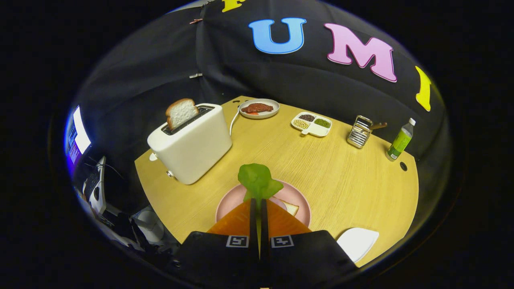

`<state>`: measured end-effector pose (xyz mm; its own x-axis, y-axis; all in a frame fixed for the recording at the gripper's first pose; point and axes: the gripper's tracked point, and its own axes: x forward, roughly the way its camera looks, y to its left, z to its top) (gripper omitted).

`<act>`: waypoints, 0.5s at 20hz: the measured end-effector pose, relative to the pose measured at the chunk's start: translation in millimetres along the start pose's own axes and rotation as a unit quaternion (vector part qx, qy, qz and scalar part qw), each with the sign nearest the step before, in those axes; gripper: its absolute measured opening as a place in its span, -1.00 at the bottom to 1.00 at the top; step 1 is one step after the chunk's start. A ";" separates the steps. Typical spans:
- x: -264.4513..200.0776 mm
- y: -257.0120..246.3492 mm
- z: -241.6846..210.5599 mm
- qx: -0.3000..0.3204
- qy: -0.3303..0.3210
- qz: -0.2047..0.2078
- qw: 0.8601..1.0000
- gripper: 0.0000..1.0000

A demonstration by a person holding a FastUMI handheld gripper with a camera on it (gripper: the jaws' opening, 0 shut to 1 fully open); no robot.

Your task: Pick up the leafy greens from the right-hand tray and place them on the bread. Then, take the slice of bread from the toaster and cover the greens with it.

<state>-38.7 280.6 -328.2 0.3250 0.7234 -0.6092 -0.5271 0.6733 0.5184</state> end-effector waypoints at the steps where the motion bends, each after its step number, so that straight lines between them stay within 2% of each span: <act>1: 8.1 1.0 -2.2 0.003 0.006 0.003 1.000 -0.89; 4: 29.2 -20.9 -8.9 0.007 0.018 -0.037 0.999 -0.87; 5: 34.4 -27.0 -12.6 0.012 0.022 -0.055 0.998 -0.60; 6: 36.0 -29.4 -13.5 0.017 0.024 -0.063 0.998 -0.48; 8: 35.9 -30.0 -13.8 0.020 0.021 -0.069 0.997 0.33; 9: 31.8 -30.1 -13.2 0.016 0.017 -0.070 0.997 0.65; 10: 28.7 -29.9 -11.4 0.013 0.013 -0.071 0.997 0.72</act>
<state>-22.6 279.5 -368.1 0.3736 0.6171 -0.6925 -0.4577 0.7720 0.4411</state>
